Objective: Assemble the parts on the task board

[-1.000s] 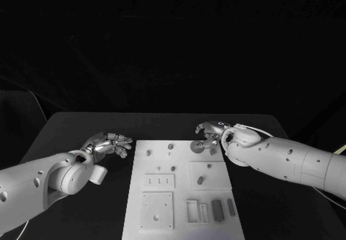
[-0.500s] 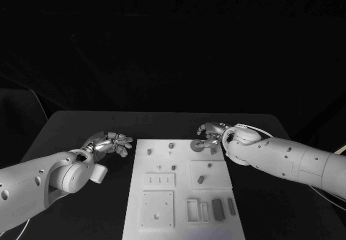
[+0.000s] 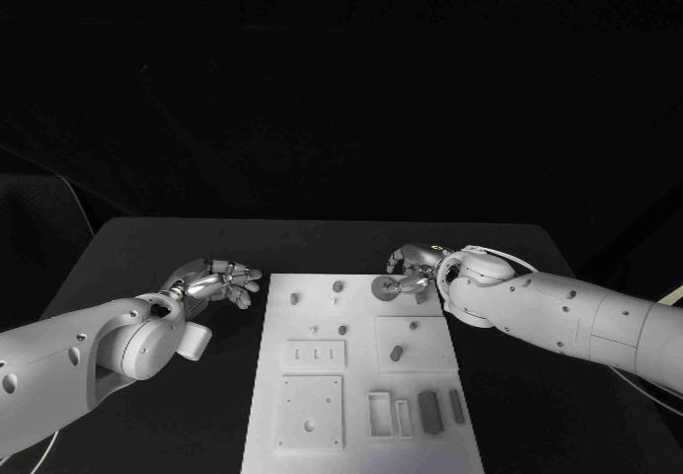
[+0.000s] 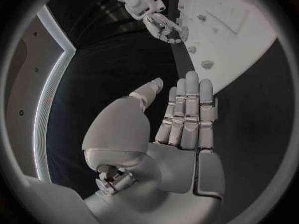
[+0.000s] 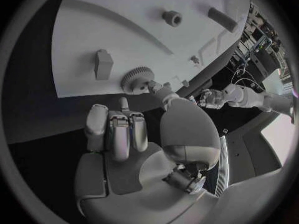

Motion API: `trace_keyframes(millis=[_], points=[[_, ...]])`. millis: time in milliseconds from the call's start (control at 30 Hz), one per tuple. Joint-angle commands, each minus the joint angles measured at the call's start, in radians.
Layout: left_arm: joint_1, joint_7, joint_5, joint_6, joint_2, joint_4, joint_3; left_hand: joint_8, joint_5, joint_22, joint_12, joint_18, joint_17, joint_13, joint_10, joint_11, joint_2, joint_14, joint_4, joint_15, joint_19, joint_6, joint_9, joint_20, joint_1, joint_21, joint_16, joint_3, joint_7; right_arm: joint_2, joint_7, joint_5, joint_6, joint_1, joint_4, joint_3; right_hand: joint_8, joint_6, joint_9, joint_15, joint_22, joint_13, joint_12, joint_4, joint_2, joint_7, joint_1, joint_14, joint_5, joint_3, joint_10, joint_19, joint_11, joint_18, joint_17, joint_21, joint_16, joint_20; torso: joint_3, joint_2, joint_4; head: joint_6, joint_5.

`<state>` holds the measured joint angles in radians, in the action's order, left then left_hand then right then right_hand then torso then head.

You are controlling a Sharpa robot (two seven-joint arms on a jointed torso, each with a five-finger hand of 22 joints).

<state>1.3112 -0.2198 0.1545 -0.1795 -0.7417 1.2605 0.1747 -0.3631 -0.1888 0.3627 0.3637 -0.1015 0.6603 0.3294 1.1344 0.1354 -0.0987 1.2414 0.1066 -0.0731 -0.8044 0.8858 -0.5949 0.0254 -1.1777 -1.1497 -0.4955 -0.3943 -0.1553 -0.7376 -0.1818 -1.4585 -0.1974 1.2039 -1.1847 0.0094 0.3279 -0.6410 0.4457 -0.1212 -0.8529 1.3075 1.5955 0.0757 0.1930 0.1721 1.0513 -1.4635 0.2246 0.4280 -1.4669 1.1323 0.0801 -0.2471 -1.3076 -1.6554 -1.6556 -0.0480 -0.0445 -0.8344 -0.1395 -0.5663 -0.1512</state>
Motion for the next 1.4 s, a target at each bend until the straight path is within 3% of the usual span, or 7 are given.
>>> trace_keyframes(millis=[33, 267, 400, 1100, 1167, 1400], points=[[0.000, -0.003, -0.005, 0.015, 0.001, 0.000, -0.001, 0.005, 0.001, -0.001, -0.005, -0.012, 0.001, -0.001, -0.009, 0.002, 0.001, 0.000, 0.001, -0.003, -0.007, -0.008, 0.001, 0.003, -0.002, 0.004, 0.006, 0.005, -0.002, -0.002, 0.008, 0.003, 0.035, -0.004, 0.000, -0.002, 0.004, -0.010, 0.002, 0.005, -0.001, 0.016, 0.005, -0.002, 0.000, 0.000, -0.011, -0.339, -0.005, -0.001, -0.081, -0.005, 0.003, -0.015, -0.463, -0.119, -0.187, 0.000, 0.0003, -0.001, 0.0007, 0.000, -0.001], [0.000, -0.002, -0.005, 0.016, 0.002, -0.001, -0.001, 0.005, 0.001, -0.001, -0.005, -0.012, 0.001, -0.002, -0.009, 0.002, 0.001, 0.000, 0.001, -0.003, -0.007, -0.008, 0.001, 0.003, -0.001, 0.004, 0.006, 0.005, -0.002, -0.004, 0.012, 0.004, 0.033, -0.004, -0.009, -0.002, 0.005, -0.012, 0.002, 0.005, -0.001, 0.013, 0.003, -0.002, 0.002, 0.001, -0.013, -0.339, -0.006, -0.002, -0.078, -0.005, 0.003, -0.015, -0.463, -0.119, -0.187, 0.000, 0.0020, -0.001, 0.0003, 0.000, -0.002], [-0.001, -0.002, -0.005, 0.017, 0.002, -0.002, -0.001, 0.005, 0.001, -0.001, -0.005, -0.012, 0.001, -0.002, -0.009, 0.002, 0.001, 0.000, 0.001, -0.003, -0.007, -0.008, 0.001, 0.003, -0.001, 0.004, 0.006, 0.006, -0.002, -0.004, 0.017, 0.016, 0.030, -0.005, -0.018, -0.002, 0.005, -0.012, 0.002, 0.005, -0.002, 0.009, 0.001, -0.004, 0.007, 0.002, -0.021, -0.340, -0.007, -0.006, -0.074, -0.006, 0.003, -0.015, -0.464, -0.119, -0.188, 0.000, 0.0002, 0.000, 0.0001, 0.001, -0.002], [-0.003, 0.002, -0.011, 0.018, -0.003, -0.003, 0.000, 0.007, 0.001, -0.002, -0.007, -0.012, 0.002, -0.002, -0.011, 0.003, 0.000, 0.000, 0.000, -0.003, -0.006, -0.009, 0.002, 0.003, 0.000, 0.004, 0.007, 0.007, -0.003, -0.010, 0.026, 0.009, -0.034, -0.007, -0.031, -0.002, -0.006, 0.000, -0.004, 0.006, -0.005, 0.016, 0.006, -0.016, 0.016, 0.004, -0.067, -0.344, -0.008, -0.030, -0.072, -0.010, 0.003, -0.015, -0.472, -0.119, -0.191, 0.001, 0.0003, -0.001, 0.0005, 0.007, -0.001], [-0.003, 0.002, -0.011, 0.018, -0.002, -0.003, 0.000, 0.007, 0.001, -0.002, -0.007, -0.012, 0.002, -0.002, -0.011, 0.003, 0.000, 0.000, 0.000, -0.003, -0.006, -0.009, 0.002, 0.003, 0.000, 0.004, 0.007, 0.007, -0.003, -0.011, 0.027, 0.010, -0.041, -0.007, -0.035, -0.002, -0.007, 0.004, -0.005, 0.005, -0.007, 0.018, 0.008, -0.013, 0.021, 0.005, -0.082, -0.344, -0.031, -0.047, -0.071, -0.012, 0.004, -0.015, -0.472, -0.121, -0.191, 0.000, 0.0004, -0.001, 0.0001, 0.007, -0.001], [-0.005, 0.003, -0.011, 0.020, -0.002, -0.003, 0.000, 0.007, 0.001, -0.002, -0.008, -0.012, 0.002, -0.002, -0.012, 0.003, 0.000, -0.001, 0.000, -0.003, -0.006, -0.010, 0.002, 0.003, 0.000, 0.004, 0.007, 0.007, -0.003, -0.019, 0.027, 0.014, -0.065, -0.009, -0.050, -0.001, -0.007, 0.003, -0.005, 0.005, -0.007, 0.025, 0.012, -0.016, 0.020, 0.004, -0.093, -0.344, -0.035, -0.054, -0.075, -0.012, 0.004, -0.015, -0.472, -0.121, -0.191, 0.000, 0.0009, -0.001, -0.0007, 0.005, 0.001]])
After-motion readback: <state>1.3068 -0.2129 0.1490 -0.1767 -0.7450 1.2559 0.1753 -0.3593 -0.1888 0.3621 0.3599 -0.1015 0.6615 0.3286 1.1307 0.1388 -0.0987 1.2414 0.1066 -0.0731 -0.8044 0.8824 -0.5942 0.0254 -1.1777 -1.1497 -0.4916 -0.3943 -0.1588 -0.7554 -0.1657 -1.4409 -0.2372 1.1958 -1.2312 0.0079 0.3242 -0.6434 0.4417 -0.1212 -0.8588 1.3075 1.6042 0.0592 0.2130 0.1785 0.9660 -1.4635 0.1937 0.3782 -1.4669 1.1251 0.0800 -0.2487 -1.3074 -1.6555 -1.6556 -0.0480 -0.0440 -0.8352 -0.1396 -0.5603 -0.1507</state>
